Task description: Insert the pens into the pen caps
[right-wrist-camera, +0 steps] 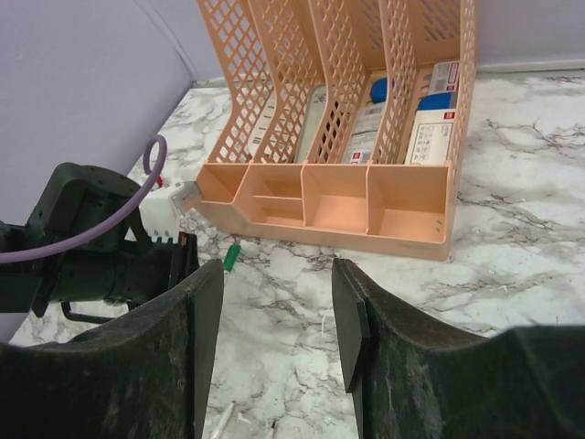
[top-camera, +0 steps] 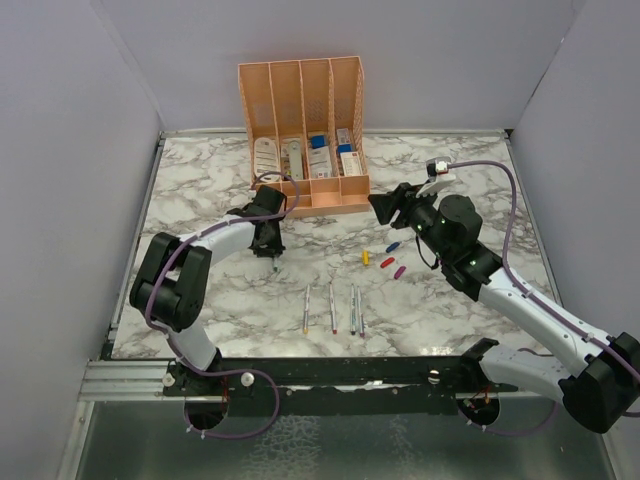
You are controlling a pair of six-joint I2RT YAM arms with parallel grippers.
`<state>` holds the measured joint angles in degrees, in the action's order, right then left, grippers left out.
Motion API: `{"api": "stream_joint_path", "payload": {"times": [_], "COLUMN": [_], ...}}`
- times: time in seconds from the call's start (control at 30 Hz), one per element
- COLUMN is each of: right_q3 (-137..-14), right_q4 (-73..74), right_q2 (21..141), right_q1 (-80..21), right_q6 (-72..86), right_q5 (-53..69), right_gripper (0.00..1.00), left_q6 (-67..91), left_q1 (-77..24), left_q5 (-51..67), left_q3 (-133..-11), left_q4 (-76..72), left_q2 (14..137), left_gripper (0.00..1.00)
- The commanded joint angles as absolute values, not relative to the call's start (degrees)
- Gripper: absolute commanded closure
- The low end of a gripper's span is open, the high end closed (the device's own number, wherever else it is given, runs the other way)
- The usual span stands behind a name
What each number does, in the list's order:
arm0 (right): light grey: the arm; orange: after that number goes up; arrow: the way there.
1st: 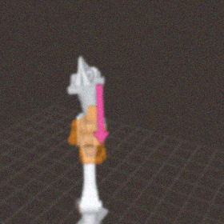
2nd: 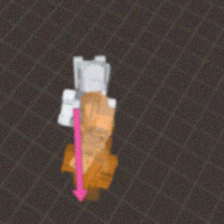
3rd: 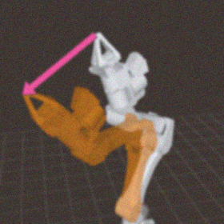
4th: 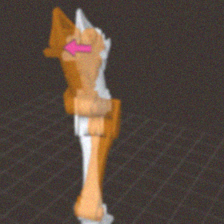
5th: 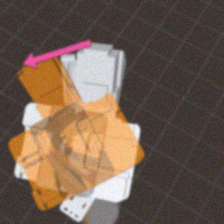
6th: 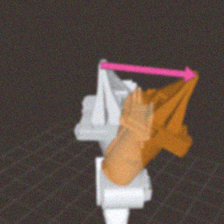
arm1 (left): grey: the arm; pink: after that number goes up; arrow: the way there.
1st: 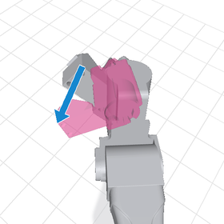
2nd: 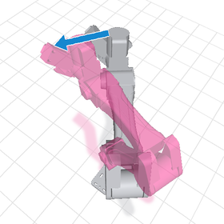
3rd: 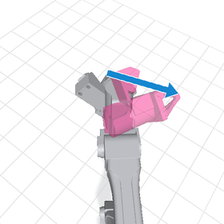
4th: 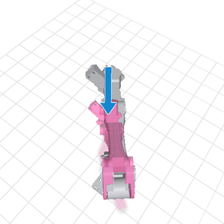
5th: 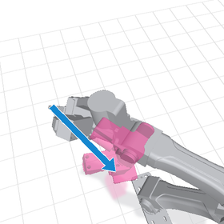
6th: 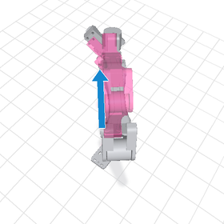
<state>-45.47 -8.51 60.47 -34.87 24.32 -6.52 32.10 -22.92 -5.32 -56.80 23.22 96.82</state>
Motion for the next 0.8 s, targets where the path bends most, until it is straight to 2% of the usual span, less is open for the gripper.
{"api": "stream_joint_path", "payload": {"times": [0.0,0.3,0.53,0.77], "right_q3": [-45.6,-45.4,-45.6,-49.1], "right_q4": [-7.6,-7.5,-4.7,6.0], "right_q2": [60.1,60.8,61.1,66.5], "right_q1": [-34.9,-34.9,-34.9,-34.7], "right_q6": [24.0,23.7,23.7,27.5], "right_q5": [-7.8,-7.7,-13.0,-17.7], "right_gripper": [0.49,0.49,0.49,0.49], "left_q6": [30.0,29.3,31.3,34.2], "left_q1": [-22.3,-22.3,-22.4,-24.5], "left_q5": [-3.6,-3.5,-1.3,4.9], "left_q3": [-58.7,-60.8,-58.9,-54.0], "left_q4": [24.6,26.4,28.0,29.4], "left_q2": [99.2,96.2,87.7,79.8], "left_gripper": [0.75,0.62,0.63,0.65]}}
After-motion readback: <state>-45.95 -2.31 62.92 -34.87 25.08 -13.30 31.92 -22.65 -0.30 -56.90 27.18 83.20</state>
